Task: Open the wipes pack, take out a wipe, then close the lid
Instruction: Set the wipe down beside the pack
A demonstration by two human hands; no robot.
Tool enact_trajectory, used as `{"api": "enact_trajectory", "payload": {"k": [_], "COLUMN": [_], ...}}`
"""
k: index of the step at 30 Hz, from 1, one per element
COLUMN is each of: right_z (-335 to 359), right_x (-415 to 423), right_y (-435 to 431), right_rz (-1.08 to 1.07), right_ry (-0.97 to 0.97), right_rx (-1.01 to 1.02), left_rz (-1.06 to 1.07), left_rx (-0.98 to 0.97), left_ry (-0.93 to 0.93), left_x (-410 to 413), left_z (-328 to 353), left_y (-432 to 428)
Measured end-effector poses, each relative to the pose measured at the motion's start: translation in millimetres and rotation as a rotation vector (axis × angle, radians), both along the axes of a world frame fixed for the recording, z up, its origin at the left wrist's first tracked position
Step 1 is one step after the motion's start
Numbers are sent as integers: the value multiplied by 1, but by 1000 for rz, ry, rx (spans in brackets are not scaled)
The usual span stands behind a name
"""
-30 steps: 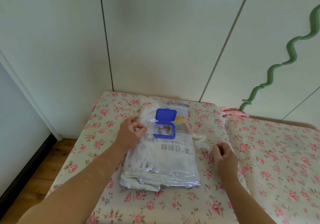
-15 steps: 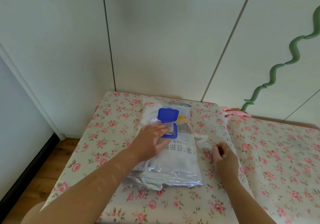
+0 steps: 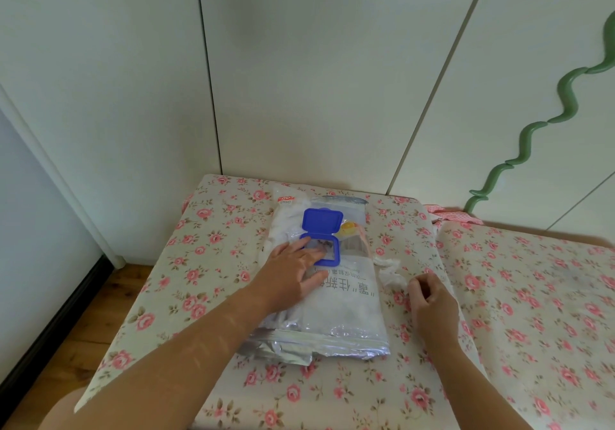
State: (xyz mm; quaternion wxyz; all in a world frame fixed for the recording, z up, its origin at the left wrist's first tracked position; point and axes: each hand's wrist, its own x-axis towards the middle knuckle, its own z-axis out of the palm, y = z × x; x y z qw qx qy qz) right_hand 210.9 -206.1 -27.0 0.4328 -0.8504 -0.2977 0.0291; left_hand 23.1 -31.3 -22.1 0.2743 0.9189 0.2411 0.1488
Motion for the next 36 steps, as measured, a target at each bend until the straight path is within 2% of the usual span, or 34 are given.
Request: {"api": "enact_trajectory", "payload": {"k": [3, 6, 8, 10, 14, 18, 24, 28, 36], "right_z": [12, 35, 49, 59, 64, 57, 32, 22, 14], "right_x": [-2, -10, -18, -27, -36, -38, -45, -51, -63], "right_y": [8, 37, 63, 86, 107, 98, 83, 86, 85], "right_rz": [3, 167, 327, 456, 572, 616, 627, 580, 510], "right_ry": [50, 26, 39, 77, 82, -12, -158, -277, -295], "right_rx": [140, 181, 99, -17, -154, -165, -197, -217, -235], "left_rz": [164, 417, 443, 369, 293, 293, 270, 301, 304], "left_rx": [-138, -293, -372, -400, -416, -390, -177, -125, -126], "left_ry": [-331, -438, -394, -337, -329, -324, -173, -146, -139], "left_x": [-1, 4, 9, 12, 11, 4, -2, 2, 1], "left_z": [14, 31, 41, 47, 49, 42, 19, 9, 1], "left_y": [4, 19, 29, 33, 31, 27, 19, 18, 14]}}
